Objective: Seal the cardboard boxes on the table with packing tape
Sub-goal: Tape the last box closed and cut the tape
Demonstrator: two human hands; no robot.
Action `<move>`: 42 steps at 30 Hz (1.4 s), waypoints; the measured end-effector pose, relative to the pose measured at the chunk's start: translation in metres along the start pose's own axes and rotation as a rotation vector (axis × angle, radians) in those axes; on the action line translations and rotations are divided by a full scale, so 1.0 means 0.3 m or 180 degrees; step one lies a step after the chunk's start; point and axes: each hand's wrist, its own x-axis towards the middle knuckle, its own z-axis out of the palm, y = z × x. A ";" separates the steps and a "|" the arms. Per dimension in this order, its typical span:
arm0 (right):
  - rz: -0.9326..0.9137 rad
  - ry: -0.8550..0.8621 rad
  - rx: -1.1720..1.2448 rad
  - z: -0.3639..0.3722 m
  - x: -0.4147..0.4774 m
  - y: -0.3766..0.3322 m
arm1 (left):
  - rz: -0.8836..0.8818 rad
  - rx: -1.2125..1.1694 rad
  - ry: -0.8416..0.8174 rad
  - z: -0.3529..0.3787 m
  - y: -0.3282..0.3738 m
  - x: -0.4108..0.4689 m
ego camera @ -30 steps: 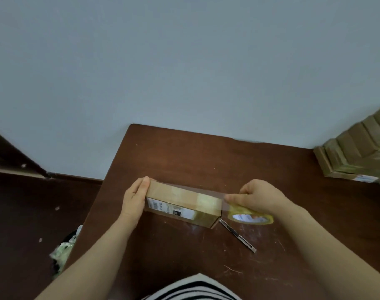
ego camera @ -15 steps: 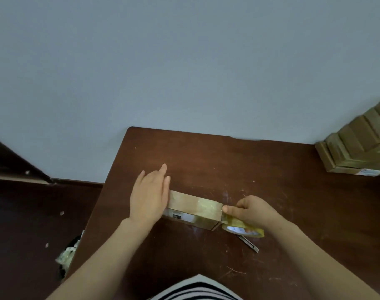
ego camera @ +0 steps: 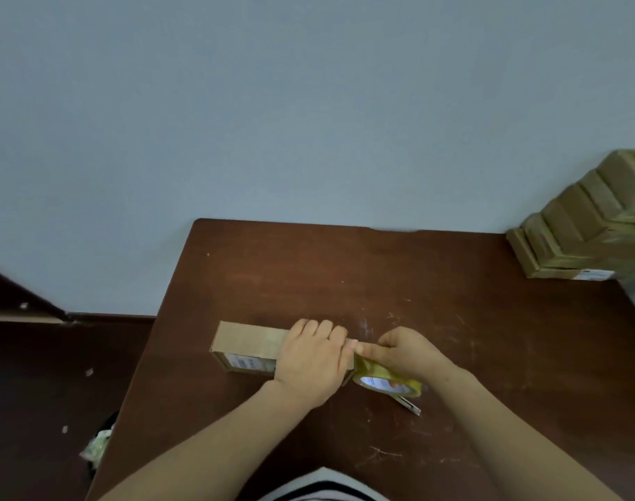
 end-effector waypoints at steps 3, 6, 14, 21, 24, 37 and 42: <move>0.0058 -0.0048 0.0034 -0.012 -0.003 0.005 | -0.0182 -0.0189 -0.0158 -0.018 -0.122 -0.012; 0.0038 -0.0078 0.0095 -0.007 0.002 0.000 | -0.1059 0.0428 0.0102 -0.044 -0.242 -0.046; -0.0042 -0.0057 0.0151 0.014 0.026 0.003 | -0.0630 0.0049 0.0226 -0.020 -0.128 -0.038; 0.0056 -0.0041 0.0393 0.013 0.032 0.006 | 0.0166 0.0050 -0.0531 -0.035 -0.158 -0.030; 0.0021 -0.0006 0.0009 -0.020 0.022 -0.024 | 0.0324 0.0139 -0.0786 -0.067 -0.136 0.011; -0.1802 -0.0526 0.1597 -0.355 -0.161 -0.484 | -0.1152 -0.4631 -0.0054 -0.192 -0.326 -0.094; -0.1767 -0.0418 0.1992 -0.176 -0.117 -0.627 | -0.1424 -0.5127 0.0382 -0.143 -0.393 -0.141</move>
